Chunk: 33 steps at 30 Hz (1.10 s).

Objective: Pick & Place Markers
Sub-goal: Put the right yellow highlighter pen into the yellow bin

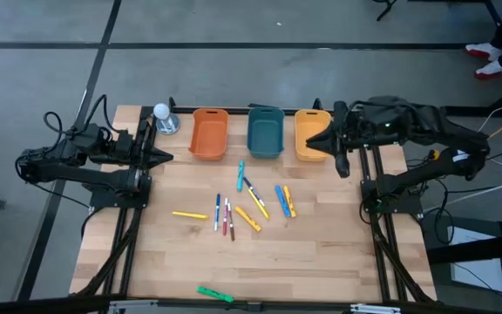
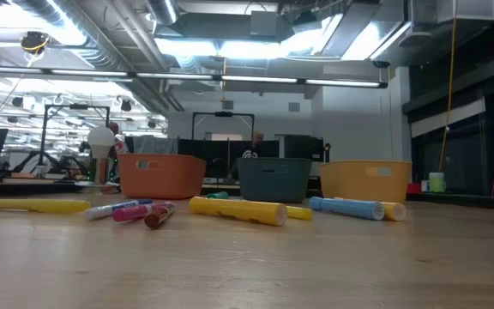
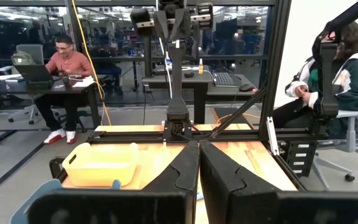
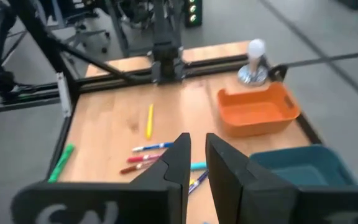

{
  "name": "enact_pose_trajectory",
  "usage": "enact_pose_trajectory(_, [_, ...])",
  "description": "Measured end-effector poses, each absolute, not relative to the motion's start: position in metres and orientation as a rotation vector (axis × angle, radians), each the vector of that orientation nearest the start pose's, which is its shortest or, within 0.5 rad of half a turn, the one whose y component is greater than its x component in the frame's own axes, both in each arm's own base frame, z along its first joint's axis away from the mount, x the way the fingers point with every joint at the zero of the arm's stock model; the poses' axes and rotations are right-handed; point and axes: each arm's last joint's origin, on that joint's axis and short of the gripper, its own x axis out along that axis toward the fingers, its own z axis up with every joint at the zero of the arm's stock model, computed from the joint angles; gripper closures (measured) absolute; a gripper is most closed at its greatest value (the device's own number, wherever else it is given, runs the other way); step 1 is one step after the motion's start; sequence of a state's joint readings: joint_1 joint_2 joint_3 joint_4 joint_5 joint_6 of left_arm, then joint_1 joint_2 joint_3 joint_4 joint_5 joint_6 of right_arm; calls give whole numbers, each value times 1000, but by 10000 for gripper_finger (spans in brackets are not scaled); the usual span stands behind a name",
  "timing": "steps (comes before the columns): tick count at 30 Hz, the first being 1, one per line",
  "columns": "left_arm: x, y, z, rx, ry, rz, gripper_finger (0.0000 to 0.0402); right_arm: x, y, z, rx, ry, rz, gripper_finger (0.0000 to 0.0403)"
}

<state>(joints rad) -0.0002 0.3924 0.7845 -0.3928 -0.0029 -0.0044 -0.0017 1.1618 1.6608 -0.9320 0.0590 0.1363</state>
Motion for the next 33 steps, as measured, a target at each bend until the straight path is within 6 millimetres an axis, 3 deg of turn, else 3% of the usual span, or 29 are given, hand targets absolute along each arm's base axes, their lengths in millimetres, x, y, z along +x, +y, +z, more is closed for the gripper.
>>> enact_pose_trajectory(19, [76, 0, 353, -4, 1, 3, 389, 188, -1, 448, 389, 714, -177, 352])
enact_pose_trajectory(33, [76, 0, 353, -4, 1, 3, 389, 206, -2, 429, 440, 861, -272, 352])
